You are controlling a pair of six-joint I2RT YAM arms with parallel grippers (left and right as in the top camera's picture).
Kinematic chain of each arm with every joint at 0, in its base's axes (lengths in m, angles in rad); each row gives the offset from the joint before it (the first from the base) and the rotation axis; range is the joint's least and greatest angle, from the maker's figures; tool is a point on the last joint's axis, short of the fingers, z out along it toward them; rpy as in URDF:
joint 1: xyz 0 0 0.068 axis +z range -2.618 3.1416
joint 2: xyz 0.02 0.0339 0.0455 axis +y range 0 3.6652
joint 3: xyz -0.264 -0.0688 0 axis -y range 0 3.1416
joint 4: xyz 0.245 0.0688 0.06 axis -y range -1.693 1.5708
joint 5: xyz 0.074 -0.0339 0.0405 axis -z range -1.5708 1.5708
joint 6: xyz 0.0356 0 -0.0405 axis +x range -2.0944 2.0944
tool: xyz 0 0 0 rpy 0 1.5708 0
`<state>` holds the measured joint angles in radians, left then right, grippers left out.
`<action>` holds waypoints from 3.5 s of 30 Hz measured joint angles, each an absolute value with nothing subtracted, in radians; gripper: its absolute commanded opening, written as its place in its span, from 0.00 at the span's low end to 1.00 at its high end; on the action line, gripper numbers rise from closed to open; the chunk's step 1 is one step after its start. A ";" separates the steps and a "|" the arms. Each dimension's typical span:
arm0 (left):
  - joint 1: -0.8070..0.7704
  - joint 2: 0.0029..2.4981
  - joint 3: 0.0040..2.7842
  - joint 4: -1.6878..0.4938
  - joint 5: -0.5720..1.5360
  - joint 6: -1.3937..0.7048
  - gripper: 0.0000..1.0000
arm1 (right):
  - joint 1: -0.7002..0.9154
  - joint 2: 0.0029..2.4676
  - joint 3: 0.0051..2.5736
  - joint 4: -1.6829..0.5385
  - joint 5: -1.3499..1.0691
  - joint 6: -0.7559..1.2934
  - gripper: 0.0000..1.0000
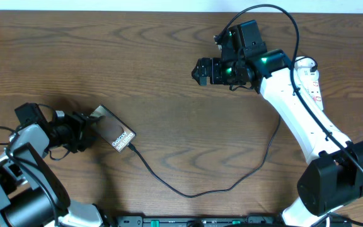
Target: Plug charger to phone and switch on socket
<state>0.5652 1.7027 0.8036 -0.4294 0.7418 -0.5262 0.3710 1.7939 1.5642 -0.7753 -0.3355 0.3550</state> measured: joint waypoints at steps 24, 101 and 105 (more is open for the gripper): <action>0.138 1.205 0.952 -0.491 0.543 -0.319 0.79 | 0.185 1.794 1.829 -1.058 -0.340 0.254 0.99; -0.072 1.248 1.063 -0.543 0.282 -0.331 0.80 | -0.440 2.390 2.048 -1.184 -0.576 -0.308 0.99; -0.072 1.248 1.063 -0.543 0.282 -0.331 0.80 | -0.440 2.390 2.049 -1.190 -0.575 -0.291 0.99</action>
<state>-0.0715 1.2484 1.0634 -0.5426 0.2817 -0.3313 -0.4397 2.3898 2.0487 -1.1904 -0.5747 -0.2909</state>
